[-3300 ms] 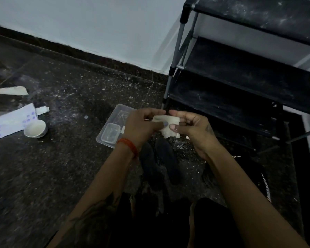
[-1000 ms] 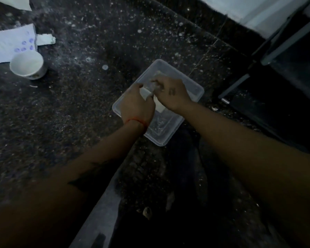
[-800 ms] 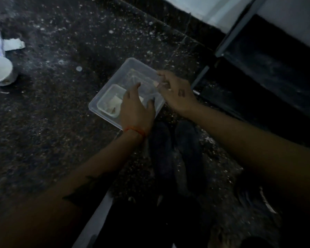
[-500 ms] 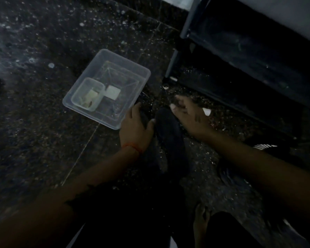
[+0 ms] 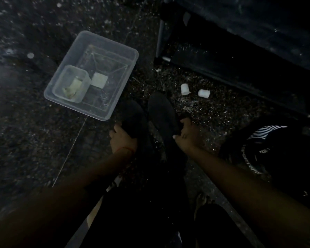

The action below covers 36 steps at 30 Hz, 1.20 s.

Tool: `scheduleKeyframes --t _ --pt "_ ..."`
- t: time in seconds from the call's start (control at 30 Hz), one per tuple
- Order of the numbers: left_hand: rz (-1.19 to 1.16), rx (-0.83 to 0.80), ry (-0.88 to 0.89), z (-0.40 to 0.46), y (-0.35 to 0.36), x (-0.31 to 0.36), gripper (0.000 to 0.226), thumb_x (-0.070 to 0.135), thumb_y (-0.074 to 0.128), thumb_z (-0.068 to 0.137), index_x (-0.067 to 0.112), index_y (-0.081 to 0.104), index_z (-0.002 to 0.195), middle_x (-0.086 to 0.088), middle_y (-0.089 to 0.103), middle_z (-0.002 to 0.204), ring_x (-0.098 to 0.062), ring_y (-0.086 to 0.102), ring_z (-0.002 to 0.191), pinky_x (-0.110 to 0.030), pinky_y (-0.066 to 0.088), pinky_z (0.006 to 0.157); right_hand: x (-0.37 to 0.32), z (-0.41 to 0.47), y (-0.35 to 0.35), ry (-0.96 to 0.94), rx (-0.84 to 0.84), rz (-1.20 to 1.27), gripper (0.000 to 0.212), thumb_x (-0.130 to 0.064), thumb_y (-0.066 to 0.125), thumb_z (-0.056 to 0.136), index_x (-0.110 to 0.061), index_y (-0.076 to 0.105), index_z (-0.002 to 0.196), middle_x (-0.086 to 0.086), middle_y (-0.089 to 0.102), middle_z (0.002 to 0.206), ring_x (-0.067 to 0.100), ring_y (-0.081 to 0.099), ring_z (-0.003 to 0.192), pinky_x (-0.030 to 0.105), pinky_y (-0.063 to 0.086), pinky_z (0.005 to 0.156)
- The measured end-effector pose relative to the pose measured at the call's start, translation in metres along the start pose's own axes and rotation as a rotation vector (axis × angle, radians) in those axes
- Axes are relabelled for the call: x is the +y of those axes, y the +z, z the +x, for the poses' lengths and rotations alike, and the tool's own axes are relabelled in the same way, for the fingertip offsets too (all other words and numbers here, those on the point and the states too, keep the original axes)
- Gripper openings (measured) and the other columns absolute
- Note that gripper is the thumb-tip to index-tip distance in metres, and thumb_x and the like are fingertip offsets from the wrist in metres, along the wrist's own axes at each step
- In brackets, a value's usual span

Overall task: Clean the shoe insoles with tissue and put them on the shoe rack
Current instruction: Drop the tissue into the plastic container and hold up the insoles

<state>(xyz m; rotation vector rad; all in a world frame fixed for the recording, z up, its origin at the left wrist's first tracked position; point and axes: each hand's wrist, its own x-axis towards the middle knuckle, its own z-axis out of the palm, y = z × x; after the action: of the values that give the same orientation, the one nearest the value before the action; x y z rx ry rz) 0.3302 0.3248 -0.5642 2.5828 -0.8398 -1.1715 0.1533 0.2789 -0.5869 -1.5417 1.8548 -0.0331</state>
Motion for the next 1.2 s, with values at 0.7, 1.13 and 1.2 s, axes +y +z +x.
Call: scheduleKeyframes --t 0.7,1.13,1.2 --pt "-0.654 -0.414 0.031 -0.035 -0.077 0.047 0.015 0.000 0.046 0.096 0.011 0.052 0.089 -0.013 0.057 0.096 -0.017 0.055 0.070 -0.021 0.053 0.041 -0.036 -0.029 -0.123 0.109 -0.437 0.734 0.011 -0.007 0.057 0.089 -0.015 0.055 0.082 -0.001 0.063 0.078 0.007 0.062 0.060 0.022 0.053 0.053" --pt "-0.702 -0.499 0.369 -0.181 -0.217 0.143 0.019 0.012 0.050 0.097 0.011 0.055 0.114 -0.001 0.066 0.097 -0.013 0.065 0.078 -0.025 0.058 0.057 -0.102 -0.179 -0.302 -0.129 -0.282 0.859 0.003 -0.016 0.058 0.090 -0.014 0.060 0.089 -0.002 0.068 0.080 0.008 0.064 0.066 0.022 0.054 0.062" --pt "-0.699 -0.498 0.416 -0.201 -0.234 0.156 0.021 0.013 0.050 0.096 0.011 0.055 0.117 0.000 0.066 0.097 -0.013 0.065 0.079 -0.024 0.058 0.058 -0.110 -0.195 -0.324 -0.169 -0.273 0.883 0.006 -0.015 0.057 0.090 -0.017 0.059 0.084 -0.005 0.069 0.073 0.005 0.065 0.062 0.021 0.054 0.060"
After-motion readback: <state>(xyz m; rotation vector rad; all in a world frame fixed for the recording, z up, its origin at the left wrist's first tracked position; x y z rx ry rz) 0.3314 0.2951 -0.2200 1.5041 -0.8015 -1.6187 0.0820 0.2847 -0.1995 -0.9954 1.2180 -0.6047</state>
